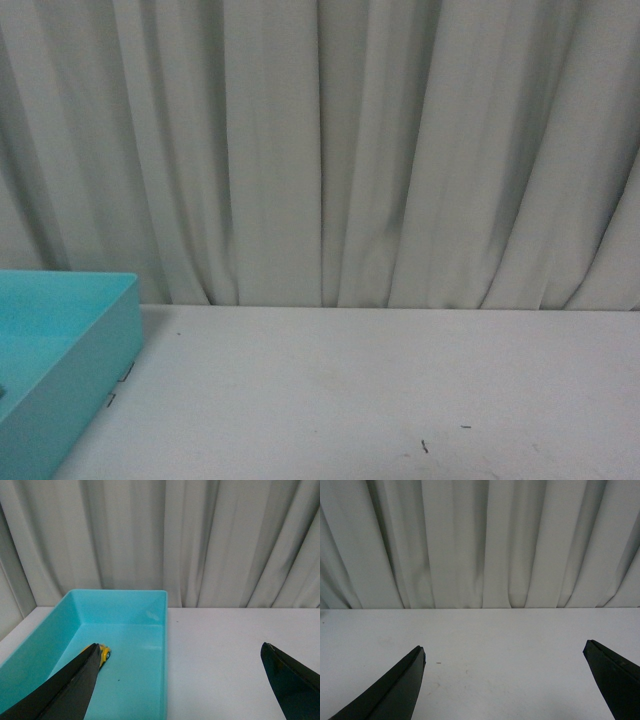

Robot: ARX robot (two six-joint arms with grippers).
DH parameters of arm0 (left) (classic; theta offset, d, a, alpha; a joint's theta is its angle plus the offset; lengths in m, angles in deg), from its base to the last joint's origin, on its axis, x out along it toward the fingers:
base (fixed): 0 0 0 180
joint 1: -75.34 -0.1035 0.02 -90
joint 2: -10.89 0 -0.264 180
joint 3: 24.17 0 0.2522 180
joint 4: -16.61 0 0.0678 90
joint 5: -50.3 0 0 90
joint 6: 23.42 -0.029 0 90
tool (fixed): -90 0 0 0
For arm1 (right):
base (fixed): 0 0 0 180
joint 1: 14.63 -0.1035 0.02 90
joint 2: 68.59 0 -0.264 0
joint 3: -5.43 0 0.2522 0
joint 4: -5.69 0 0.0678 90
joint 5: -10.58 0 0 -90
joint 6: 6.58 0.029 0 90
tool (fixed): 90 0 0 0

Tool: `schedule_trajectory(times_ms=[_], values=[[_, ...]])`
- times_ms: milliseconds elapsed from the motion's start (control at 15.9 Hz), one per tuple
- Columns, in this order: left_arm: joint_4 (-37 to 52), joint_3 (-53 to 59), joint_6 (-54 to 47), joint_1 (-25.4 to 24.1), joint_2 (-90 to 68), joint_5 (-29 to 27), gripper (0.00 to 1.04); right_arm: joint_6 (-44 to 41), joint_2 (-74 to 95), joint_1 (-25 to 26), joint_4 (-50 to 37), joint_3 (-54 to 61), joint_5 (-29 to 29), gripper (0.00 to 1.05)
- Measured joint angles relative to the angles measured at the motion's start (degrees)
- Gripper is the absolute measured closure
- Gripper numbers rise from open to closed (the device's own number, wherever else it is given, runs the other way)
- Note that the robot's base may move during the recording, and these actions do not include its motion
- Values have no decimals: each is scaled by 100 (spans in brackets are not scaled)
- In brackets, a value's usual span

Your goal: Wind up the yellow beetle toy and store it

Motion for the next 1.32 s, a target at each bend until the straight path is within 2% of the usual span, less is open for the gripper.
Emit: schedule_trajectory(times_ms=[1318], values=[[0,0,0,0,0,0,7,0,0,0,-2,0,2,7]])
